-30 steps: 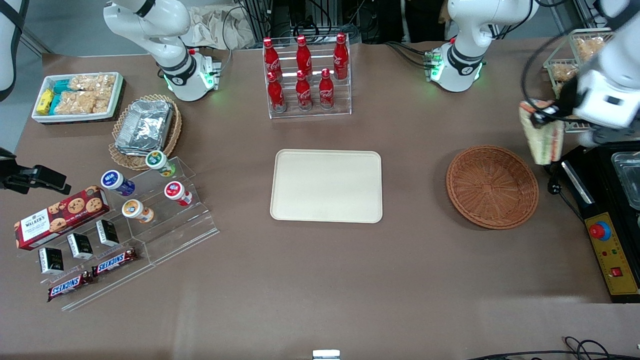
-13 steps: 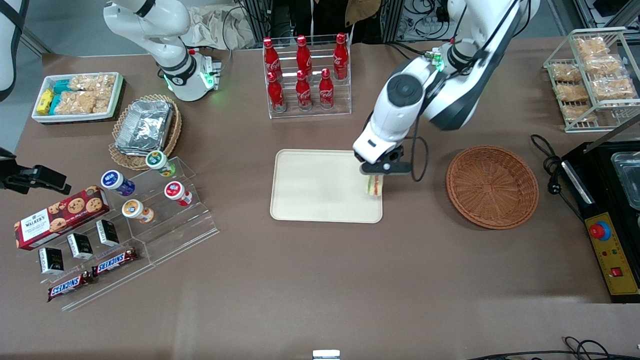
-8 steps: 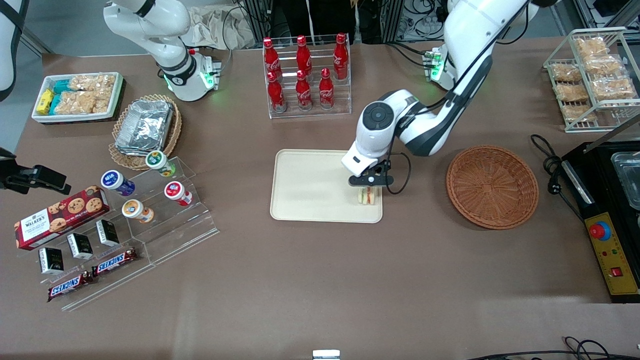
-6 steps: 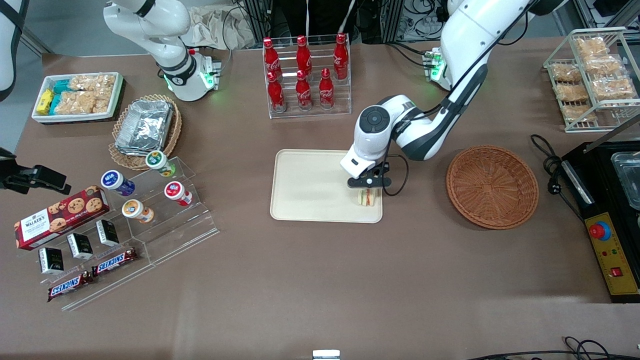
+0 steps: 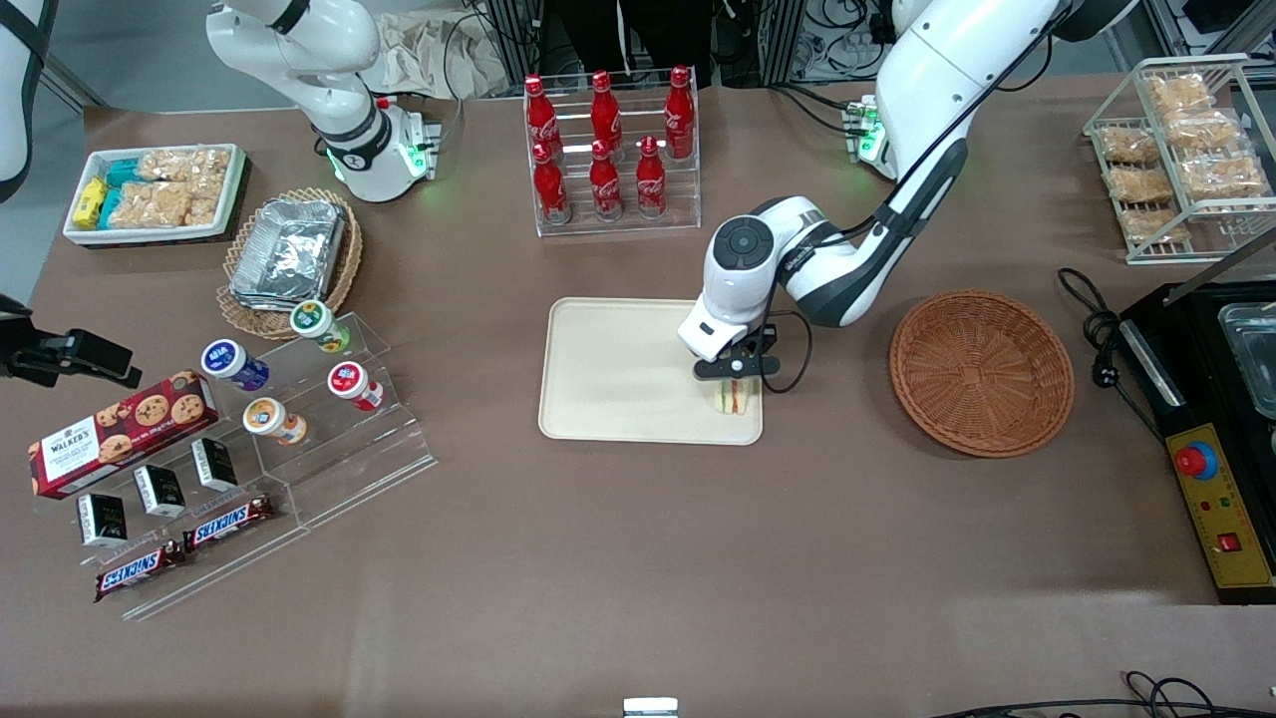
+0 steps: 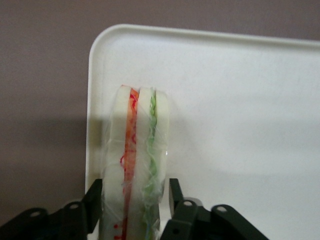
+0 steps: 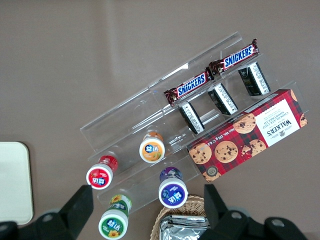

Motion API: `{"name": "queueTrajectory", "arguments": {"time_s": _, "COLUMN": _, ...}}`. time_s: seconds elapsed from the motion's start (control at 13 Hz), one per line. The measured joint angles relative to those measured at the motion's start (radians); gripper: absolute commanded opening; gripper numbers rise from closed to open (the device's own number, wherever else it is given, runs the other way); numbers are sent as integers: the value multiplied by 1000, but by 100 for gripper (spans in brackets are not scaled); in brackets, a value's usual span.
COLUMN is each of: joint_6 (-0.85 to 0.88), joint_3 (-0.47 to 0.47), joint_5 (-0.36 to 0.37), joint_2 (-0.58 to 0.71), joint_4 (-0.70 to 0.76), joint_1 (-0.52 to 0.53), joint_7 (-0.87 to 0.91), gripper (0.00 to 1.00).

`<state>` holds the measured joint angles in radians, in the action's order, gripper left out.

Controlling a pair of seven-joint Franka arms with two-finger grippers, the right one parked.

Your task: Place sandwich from basket to tray

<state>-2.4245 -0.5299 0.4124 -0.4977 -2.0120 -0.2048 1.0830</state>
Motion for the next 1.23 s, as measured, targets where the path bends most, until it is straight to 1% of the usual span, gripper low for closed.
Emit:
{"name": "queueTrajectory", "arguments": {"time_s": 0.23, "joint_6": 16, "joint_3": -1, "joint_5": 2, "joint_2": 27, "joint_4": 60, "joint_1": 1, "joint_7": 64, "gripper": 100}}
{"name": "queueTrajectory", "arguments": {"time_s": 0.38, "joint_6": 100, "joint_3": 0, "joint_5": -7, "joint_2": 82, "joint_4": 105, "joint_1": 5, "joint_7": 87, "gripper": 100}}
{"name": "queueTrajectory", "arguments": {"time_s": 0.54, "joint_6": 269, "joint_3": 1, "joint_5": -61, "joint_2": 152, "joint_4": 196, "joint_1": 9, "joint_7": 93, "gripper": 100}}
{"name": "queueTrajectory", "arguments": {"time_s": 0.69, "joint_6": 480, "joint_3": 5, "joint_5": -120, "joint_2": 217, "joint_4": 328, "joint_1": 25, "joint_7": 94, "gripper": 100}}
{"name": "queueTrajectory", "arguments": {"time_s": 0.85, "joint_6": 614, "joint_3": 16, "joint_5": -172, "joint_2": 282, "joint_4": 429, "joint_1": 65, "joint_7": 89, "gripper": 100}}
{"name": "queueTrajectory", "arguments": {"time_s": 0.92, "joint_6": 655, "joint_3": 42, "joint_5": -194, "joint_2": 320, "joint_4": 453, "joint_1": 80, "joint_7": 74, "gripper": 100}}
{"name": "queueTrajectory", "arguments": {"time_s": 1.0, "joint_6": 687, "joint_3": 89, "joint_5": -220, "joint_2": 361, "joint_4": 460, "joint_1": 82, "joint_7": 42, "gripper": 100}}
{"name": "queueTrajectory", "arguments": {"time_s": 1.15, "joint_6": 761, "joint_3": 205, "joint_5": -275, "joint_2": 443, "joint_4": 459, "joint_1": 81, "joint_7": -103, "gripper": 100}}
{"name": "queueTrajectory", "arguments": {"time_s": 1.23, "joint_6": 795, "joint_3": 261, "joint_5": -289, "joint_2": 478, "joint_4": 455, "joint_1": 81, "joint_7": -182, "gripper": 100}}
